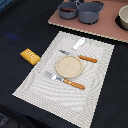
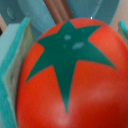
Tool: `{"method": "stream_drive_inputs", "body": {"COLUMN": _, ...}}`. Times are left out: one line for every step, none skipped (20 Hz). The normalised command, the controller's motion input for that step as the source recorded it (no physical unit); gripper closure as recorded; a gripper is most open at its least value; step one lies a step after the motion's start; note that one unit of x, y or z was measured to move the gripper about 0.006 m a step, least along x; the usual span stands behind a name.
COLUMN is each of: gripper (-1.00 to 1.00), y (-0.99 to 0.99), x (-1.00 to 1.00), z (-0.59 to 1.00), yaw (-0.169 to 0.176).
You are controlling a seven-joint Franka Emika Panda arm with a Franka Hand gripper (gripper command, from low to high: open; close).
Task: Interact with the objects in diverse but meaningful ways.
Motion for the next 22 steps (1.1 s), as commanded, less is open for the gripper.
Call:
{"method": "stream_drive_inputs", "body": {"gripper": 1.0, "y": 0.14, "x": 0.53, "z": 0.01, "yaw": -0.033}}
{"method": "stream_drive_inputs", "body": {"gripper": 1.0, "y": 0.13, "x": 0.53, "z": 0.0, "yaw": -0.033}}
{"method": "stream_drive_inputs", "body": {"gripper": 1.0, "y": 0.14, "x": 0.53, "z": 0.01, "yaw": -0.032}}
{"method": "stream_drive_inputs", "body": {"gripper": 1.0, "y": 0.16, "x": 0.53, "z": 0.0, "yaw": -0.031}}
{"method": "stream_drive_inputs", "body": {"gripper": 1.0, "y": 0.17, "x": 0.54, "z": 0.0, "yaw": -0.03}}
{"method": "stream_drive_inputs", "body": {"gripper": 1.0, "y": 0.18, "x": 0.56, "z": 0.0, "yaw": -0.03}}
{"method": "stream_drive_inputs", "body": {"gripper": 1.0, "y": 0.18, "x": 0.55, "z": 0.0, "yaw": -0.03}}
{"method": "stream_drive_inputs", "body": {"gripper": 1.0, "y": 0.16, "x": 0.55, "z": 0.01, "yaw": -0.029}}
{"method": "stream_drive_inputs", "body": {"gripper": 1.0, "y": 0.17, "x": 0.55, "z": 0.0, "yaw": -0.029}}
{"method": "stream_drive_inputs", "body": {"gripper": 1.0, "y": 0.17, "x": 0.53, "z": 0.0, "yaw": -0.029}}
{"method": "stream_drive_inputs", "body": {"gripper": 1.0, "y": 0.17, "x": 0.5, "z": 0.0, "yaw": -0.029}}
{"method": "stream_drive_inputs", "body": {"gripper": 1.0, "y": 0.17, "x": 0.48, "z": 0.0, "yaw": -0.029}}
{"method": "stream_drive_inputs", "body": {"gripper": 1.0, "y": 0.17, "x": 0.44, "z": 0.0, "yaw": -0.03}}
{"method": "stream_drive_inputs", "body": {"gripper": 1.0, "y": 0.18, "x": 0.44, "z": 0.0, "yaw": -0.03}}
{"method": "stream_drive_inputs", "body": {"gripper": 1.0, "y": 0.17, "x": 0.44, "z": 0.0, "yaw": -0.026}}
{"method": "stream_drive_inputs", "body": {"gripper": 1.0, "y": 0.18, "x": 0.43, "z": 0.0, "yaw": -0.024}}
{"method": "stream_drive_inputs", "body": {"gripper": 1.0, "y": 0.18, "x": 0.41, "z": 0.0, "yaw": -0.02}}
{"method": "stream_drive_inputs", "body": {"gripper": 1.0, "y": 0.18, "x": 0.39, "z": 0.0, "yaw": -0.02}}
{"method": "stream_drive_inputs", "body": {"gripper": 1.0, "y": 0.18, "x": 0.34, "z": 0.0, "yaw": -0.024}}
{"method": "stream_drive_inputs", "body": {"gripper": 1.0, "y": 0.16, "x": 0.31, "z": 0.0, "yaw": -0.025}}
{"method": "stream_drive_inputs", "body": {"gripper": 1.0, "y": 0.15, "x": 0.27, "z": 0.0, "yaw": -0.024}}
{"method": "stream_drive_inputs", "body": {"gripper": -1.0, "y": 0.15, "x": 0.23, "z": 0.0, "yaw": -0.023}}
